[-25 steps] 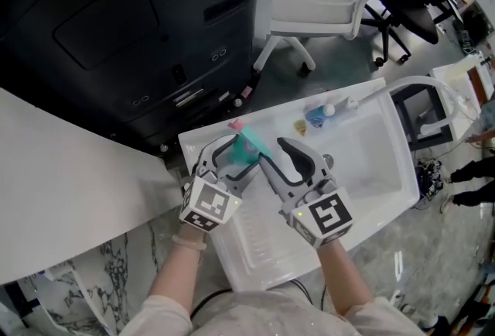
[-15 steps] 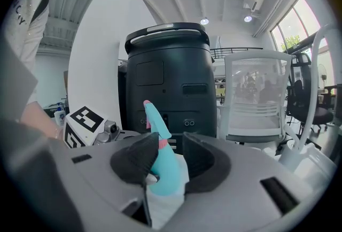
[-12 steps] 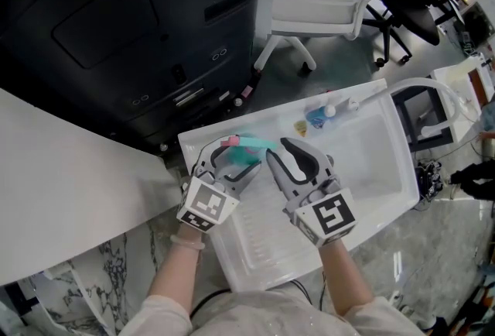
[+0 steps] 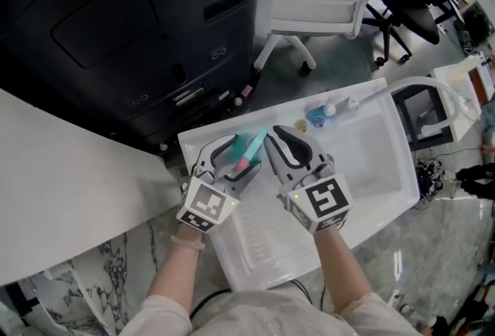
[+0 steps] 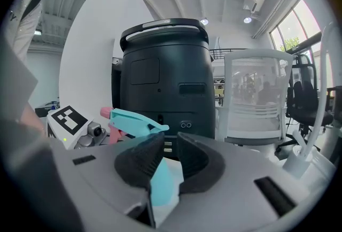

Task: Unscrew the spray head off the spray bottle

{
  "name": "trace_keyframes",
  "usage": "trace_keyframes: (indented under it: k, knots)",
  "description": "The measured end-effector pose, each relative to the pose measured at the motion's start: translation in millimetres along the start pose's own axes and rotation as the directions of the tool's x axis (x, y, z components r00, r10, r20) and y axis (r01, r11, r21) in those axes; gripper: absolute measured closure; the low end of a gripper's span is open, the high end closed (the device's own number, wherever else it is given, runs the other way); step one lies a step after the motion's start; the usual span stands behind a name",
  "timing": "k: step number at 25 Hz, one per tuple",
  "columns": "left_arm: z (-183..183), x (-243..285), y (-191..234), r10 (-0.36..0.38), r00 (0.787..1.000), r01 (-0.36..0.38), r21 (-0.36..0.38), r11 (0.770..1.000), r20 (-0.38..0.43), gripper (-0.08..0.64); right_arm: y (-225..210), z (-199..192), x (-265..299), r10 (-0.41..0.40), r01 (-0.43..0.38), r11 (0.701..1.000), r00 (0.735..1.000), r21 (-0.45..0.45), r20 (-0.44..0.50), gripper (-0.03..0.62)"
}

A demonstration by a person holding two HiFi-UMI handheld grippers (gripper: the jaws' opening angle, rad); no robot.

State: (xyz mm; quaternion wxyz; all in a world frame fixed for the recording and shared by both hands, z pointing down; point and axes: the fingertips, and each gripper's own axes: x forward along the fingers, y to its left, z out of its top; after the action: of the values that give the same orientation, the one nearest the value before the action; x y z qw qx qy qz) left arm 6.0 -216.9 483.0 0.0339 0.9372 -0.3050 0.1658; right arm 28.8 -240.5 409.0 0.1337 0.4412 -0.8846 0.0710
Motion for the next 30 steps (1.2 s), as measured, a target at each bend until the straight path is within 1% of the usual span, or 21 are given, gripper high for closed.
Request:
trace_keyframes:
  k: [4, 6, 8, 10, 11, 13, 17, 21, 26, 27, 28, 30]
  knots:
    - [0, 0, -1, 0.001, 1.0, -0.001, -0.002, 1.0, -0.001, 0.256, 0, -4, -11, -0.019, 0.02, 0.999, 1.0, 0.031, -0.016, 0.512]
    - [0, 0, -1, 0.001, 1.0, -0.001, -0.003, 1.0, 0.0, 0.255, 5, -2, -20, 0.008, -0.01, 0.997, 1.0, 0.072, 0.017, 0.508]
    - [-1, 1, -1, 0.001, 1.0, -0.001, -0.003, 1.0, 0.0, 0.255, 21, -1, -25, 0.085, -0.089, 0.99, 0.995, 0.108, 0.048, 0.46]
    - [-1, 1, 0, 0.002, 1.0, -0.002, -0.003, 1.0, -0.002, 0.256, 40, -1, -26, 0.17, -0.176, 0.977, 0.984, 0.121, 0.058, 0.383]
    - [-1, 0, 0, 0.003, 1.0, -0.003, -0.003, 1.0, -0.003, 0.255, 48, 0, -25, 0.199, -0.205, 0.971, 0.978, 0.125, 0.064, 0.356]
    - [0, 0, 0, 0.004, 1.0, -0.004, -0.004, 1.0, -0.003, 0.256, 59, 2, -21, 0.217, -0.225, 0.966, 0.974, 0.131, 0.07, 0.319]
    - [0, -1, 1, 0.013, 1.0, -0.013, -0.008, 1.0, -0.004, 0.255, 65, 2, -14, 0.188, -0.193, 0.971, 0.981, 0.141, 0.044, 0.304]
    - [0, -1, 0, 0.015, 1.0, -0.015, -0.001, 1.0, -0.01, 0.255, 64, 4, -12, 0.141, -0.147, 0.978, 0.989, 0.151, 0.049, 0.295]
    - [0, -1, -2, 0.02, 1.0, -0.02, 0.015, 1.0, -0.016, 0.256, 56, 1, -8, 0.03, -0.032, 0.992, 0.999, 0.125, 0.013, 0.296]
    - [0, -1, -3, 0.02, 1.0, -0.02, 0.014, 1.0, -0.016, 0.256, 55, 1, -7, 0.018, -0.019, 0.992, 1.0, 0.126, 0.012, 0.296]
    - [0, -1, -2, 0.02, 1.0, -0.02, 0.011, 1.0, -0.015, 0.256, 55, 2, -7, 0.017, -0.019, 0.992, 1.0, 0.128, 0.015, 0.298]
    - [0, -1, -2, 0.02, 1.0, -0.02, 0.001, 1.0, -0.013, 0.256, 55, 2, -8, 0.025, -0.027, 0.992, 0.999, 0.121, 0.021, 0.322]
